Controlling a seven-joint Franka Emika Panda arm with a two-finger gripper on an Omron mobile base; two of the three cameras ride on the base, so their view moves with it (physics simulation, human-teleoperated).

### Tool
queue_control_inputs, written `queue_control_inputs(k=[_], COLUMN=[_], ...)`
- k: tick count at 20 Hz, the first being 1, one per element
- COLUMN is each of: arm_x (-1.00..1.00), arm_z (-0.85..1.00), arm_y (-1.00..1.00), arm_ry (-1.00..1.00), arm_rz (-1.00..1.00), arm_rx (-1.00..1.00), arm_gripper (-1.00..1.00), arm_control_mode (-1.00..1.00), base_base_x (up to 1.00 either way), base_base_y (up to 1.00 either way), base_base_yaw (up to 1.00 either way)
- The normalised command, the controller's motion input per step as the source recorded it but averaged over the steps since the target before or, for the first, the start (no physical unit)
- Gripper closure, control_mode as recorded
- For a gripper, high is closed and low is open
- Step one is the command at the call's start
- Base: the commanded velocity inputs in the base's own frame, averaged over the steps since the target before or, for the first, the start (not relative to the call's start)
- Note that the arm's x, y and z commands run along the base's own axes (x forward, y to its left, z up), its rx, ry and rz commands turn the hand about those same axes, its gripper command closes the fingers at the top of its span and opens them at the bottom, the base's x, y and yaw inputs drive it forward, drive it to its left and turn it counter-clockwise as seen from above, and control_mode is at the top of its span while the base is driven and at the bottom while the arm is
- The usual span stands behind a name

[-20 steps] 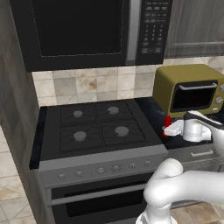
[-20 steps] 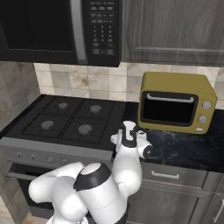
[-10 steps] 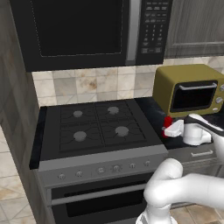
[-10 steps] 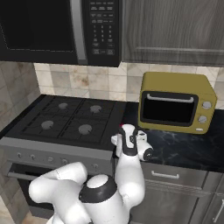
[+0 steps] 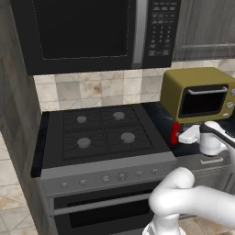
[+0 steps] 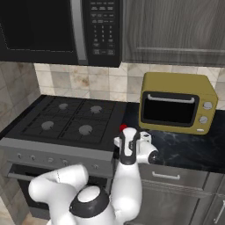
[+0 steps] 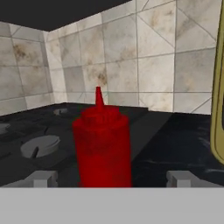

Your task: Take 2 condiments from the cabinet and move them on the counter near the stove.Make sure the condiments are lined up with each other, next to each other.

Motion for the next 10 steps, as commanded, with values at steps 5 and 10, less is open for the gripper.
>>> queue_control_inputs(k=[5,10], arm_x=[-0.43,-0.63], arm_z=[0.38,0.39], arm_y=[-0.06,0.0], arm_ry=[0.0,-0.02], arm_rz=[0.0,0.0], arm_rx=[0.0,0.0], arm_gripper=[-1.0,-1.0], arm_control_mode=[-1.0,-1.0], base_base_x=[0.0,0.0], base_base_y=[0.0,0.0], base_base_yaw=[0.0,0.0])
